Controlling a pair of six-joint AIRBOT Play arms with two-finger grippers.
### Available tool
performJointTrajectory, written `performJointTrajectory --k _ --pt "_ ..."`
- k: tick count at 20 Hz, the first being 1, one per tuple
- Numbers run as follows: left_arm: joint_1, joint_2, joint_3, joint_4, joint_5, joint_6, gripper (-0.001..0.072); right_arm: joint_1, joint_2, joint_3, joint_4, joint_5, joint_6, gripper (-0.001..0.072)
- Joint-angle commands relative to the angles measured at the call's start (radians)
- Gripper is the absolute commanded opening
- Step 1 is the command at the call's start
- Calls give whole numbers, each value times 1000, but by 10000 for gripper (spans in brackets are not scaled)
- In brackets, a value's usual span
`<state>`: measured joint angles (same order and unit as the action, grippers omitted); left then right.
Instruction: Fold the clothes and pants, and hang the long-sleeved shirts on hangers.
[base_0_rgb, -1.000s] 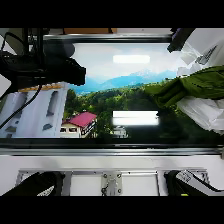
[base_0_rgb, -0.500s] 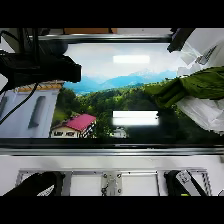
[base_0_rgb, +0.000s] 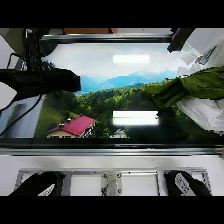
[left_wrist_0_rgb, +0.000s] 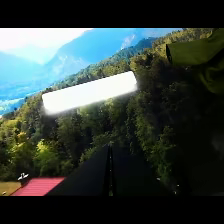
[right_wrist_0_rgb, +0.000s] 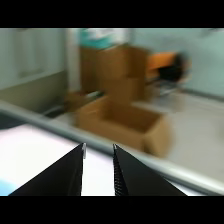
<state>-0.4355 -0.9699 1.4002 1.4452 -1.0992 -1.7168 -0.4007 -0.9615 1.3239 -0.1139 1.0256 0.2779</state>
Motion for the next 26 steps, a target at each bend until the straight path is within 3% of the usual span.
performJointTrajectory --k 1,4,8,13,15,26 --pt "7 54 -124 -76 99 1 15 341 -5 -168 -157 86 41 208" --pt "7 75 -171 -114 105 1 15 555 -18 -290 -285 85 91 208" --pt "7 76 -174 -115 105 0 15 673 -43 -357 -290 87 90 207" --pt "7 76 -174 -114 105 0 15 681 -47 -357 -290 86 90 200" --pt "7 75 -175 -113 105 0 15 681 -47 -357 -290 86 89 13" --pt "7 75 -174 -113 108 0 15 681 -47 -357 -289 86 89 13"
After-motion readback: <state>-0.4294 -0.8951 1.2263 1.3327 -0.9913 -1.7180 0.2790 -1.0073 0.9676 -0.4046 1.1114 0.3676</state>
